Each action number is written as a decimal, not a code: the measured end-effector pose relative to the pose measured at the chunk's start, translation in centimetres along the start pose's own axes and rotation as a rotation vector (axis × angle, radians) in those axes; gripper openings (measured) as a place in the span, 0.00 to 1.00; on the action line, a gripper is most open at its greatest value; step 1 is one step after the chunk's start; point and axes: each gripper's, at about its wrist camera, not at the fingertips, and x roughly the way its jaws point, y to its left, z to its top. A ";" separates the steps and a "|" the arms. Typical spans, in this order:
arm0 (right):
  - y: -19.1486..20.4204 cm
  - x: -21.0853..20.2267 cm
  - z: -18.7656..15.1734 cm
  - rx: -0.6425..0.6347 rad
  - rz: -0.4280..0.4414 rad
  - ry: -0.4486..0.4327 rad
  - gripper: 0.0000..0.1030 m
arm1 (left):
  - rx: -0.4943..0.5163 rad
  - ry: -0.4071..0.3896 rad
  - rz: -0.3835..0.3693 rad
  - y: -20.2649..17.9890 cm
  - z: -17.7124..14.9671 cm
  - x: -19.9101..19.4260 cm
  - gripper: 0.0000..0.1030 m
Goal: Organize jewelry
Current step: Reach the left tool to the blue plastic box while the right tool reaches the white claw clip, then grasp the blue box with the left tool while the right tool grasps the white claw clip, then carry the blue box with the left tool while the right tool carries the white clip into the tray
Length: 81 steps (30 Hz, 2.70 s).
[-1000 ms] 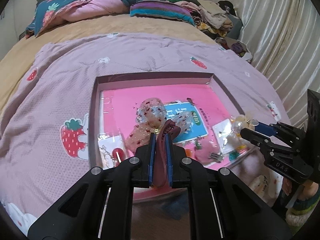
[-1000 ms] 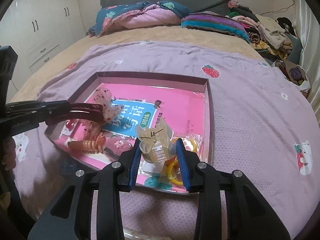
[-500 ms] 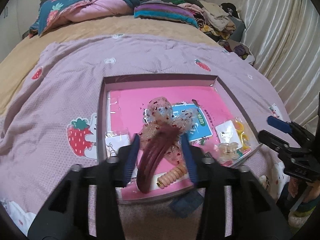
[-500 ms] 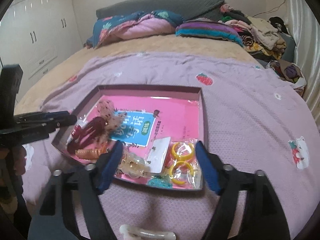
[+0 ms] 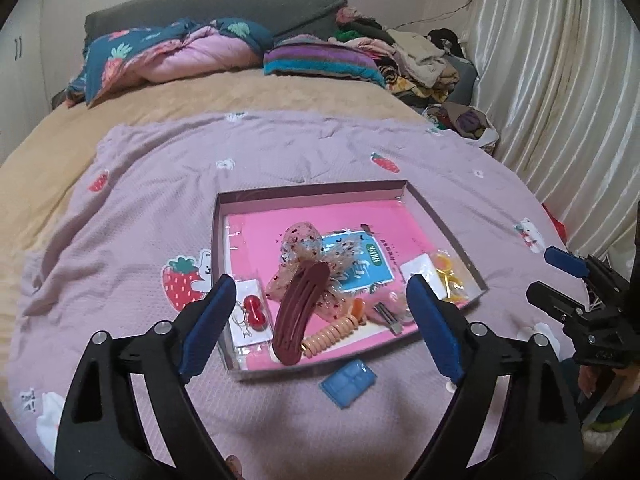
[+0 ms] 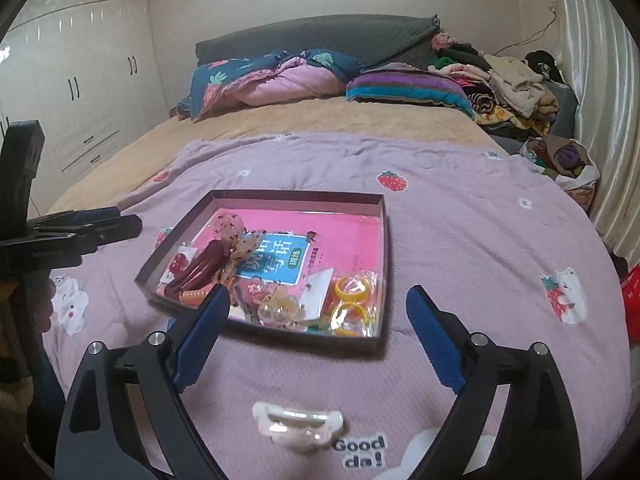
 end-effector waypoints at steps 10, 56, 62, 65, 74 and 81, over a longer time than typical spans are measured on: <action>0.0 -2.6 -2.5 -0.006 -0.018 0.007 0.87 | 0.038 -0.019 0.009 -1.5 -2.4 -2.7 0.91; 0.7 4.0 -9.2 -0.002 0.007 0.229 0.67 | -0.099 0.238 0.021 -2.0 -9.3 8.7 0.65; 0.6 2.5 -8.4 0.001 0.020 0.193 0.67 | -0.086 0.235 0.025 -2.3 -8.9 8.4 0.44; 0.9 1.6 -7.6 -0.001 0.036 0.168 0.66 | -0.086 0.226 0.005 -2.2 -8.9 7.2 0.44; 2.1 -0.5 -3.7 -0.047 0.068 0.080 0.61 | -0.073 0.110 -0.010 -1.8 -5.6 1.7 0.44; 2.5 -1.1 -0.4 -0.071 0.076 0.016 0.61 | -0.070 0.070 0.004 -1.0 -3.2 0.7 0.44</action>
